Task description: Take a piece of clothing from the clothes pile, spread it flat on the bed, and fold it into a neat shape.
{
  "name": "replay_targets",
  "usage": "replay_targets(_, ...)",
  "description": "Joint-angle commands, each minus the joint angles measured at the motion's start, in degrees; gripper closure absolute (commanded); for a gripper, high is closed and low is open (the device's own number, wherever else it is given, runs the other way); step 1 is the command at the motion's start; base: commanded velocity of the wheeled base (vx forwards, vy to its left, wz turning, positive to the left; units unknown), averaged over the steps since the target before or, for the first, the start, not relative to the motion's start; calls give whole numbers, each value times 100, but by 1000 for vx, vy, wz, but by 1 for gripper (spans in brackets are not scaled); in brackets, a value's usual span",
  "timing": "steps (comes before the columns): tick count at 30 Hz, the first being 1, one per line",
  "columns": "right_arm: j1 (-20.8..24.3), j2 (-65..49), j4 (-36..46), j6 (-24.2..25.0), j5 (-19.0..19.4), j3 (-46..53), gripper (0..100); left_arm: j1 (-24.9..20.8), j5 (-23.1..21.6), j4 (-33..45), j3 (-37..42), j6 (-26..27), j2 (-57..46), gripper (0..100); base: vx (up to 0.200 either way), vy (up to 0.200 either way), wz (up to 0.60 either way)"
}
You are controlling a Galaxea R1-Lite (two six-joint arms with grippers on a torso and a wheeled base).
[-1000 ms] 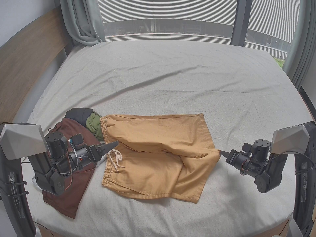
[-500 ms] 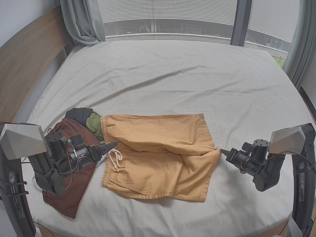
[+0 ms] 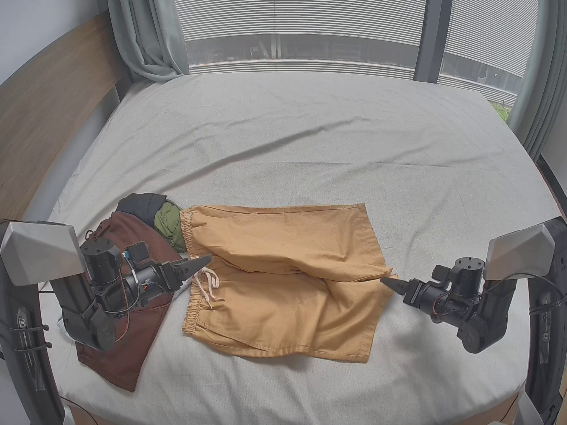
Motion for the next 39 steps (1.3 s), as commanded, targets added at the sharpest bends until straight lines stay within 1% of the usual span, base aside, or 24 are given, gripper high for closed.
replay_targets(1,353,-45,3,-154,78,429,0,15,-3,-1,49,3,72,0,0,0,0)
replay_targets(5,555,-19,3,-338,87,640,0,15,-82,-1,189,12,99,0,0,0,0)
replay_targets(13,731,-19,3,-382,96,904,0,33,-117,8,391,3,196,0,0,0,0)
replay_targets(16,775,34,3,-452,105,1009,0,33,-117,8,427,3,222,0,0,0,0)
replay_targets(17,828,122,3,-567,166,1036,0,41,-117,8,427,12,257,0,0,0,0)
replay_targets(22,872,262,3,-558,175,1036,0,41,-117,-1,418,12,266,0,0,0,0)
replay_targets(31,1250,535,-6,-514,113,974,0,59,-117,-1,383,21,266,0,0,0,0)
replay_targets(35,1320,596,3,-505,87,956,0,68,-117,8,356,12,266,0,0,0,0)
replay_targets(38,1390,587,3,-435,87,948,0,68,-117,-1,347,21,266,0,0,0,0)
replay_targets(39,1478,570,-6,-250,87,912,0,68,-108,-1,347,21,266,0,0,0,0)
